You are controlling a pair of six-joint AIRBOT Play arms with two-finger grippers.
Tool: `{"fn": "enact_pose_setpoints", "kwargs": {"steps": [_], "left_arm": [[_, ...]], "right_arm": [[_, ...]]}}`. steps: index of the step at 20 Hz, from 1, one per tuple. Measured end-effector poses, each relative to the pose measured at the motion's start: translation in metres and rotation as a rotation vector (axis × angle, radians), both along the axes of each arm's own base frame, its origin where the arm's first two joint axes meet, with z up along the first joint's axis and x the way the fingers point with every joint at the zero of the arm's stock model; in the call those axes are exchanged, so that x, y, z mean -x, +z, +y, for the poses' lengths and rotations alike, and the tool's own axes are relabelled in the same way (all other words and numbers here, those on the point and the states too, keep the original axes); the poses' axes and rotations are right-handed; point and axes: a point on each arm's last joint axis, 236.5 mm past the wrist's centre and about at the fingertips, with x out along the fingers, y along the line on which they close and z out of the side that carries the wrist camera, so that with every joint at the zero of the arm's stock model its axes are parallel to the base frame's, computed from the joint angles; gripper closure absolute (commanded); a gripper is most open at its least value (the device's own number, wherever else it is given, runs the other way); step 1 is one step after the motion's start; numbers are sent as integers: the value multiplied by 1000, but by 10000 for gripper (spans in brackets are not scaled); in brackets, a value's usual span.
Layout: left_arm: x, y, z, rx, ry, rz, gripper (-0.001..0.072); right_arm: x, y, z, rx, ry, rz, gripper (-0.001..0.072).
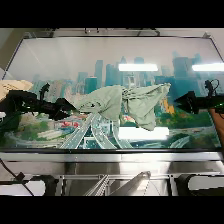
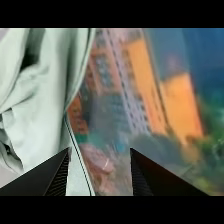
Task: Fold the shirts.
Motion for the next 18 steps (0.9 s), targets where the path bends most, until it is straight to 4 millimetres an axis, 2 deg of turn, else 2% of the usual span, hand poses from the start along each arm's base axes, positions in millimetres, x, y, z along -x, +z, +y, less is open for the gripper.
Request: {"fn": "enact_pose_setpoints", "kwargs": {"steps": [5,6,7,8,9,13,18], "left_arm": [[-32,-17,-5,11,29,0,7],[-42,-17,-8,9,21,-15,38],[-51,-17,-12,5,15,-29,168],[-59,-18,-16,1,5,-43,363],[-66,-18,-22,0,-10,-52,673],[-81,-15,-43,16,-83,-72,686],[-88,-5,-50,30,-123,-87,686]], "right_arm": [[26,-20,14,-43,0,86,280],[31,-23,17,-51,0,101,280],[35,-26,20,-57,3,113,280],[39,-27,24,-67,8,124,280],[42,-29,29,-78,14,134,280],[59,-35,54,-115,57,181,279],[98,-44,115,-161,212,272,295]]}}
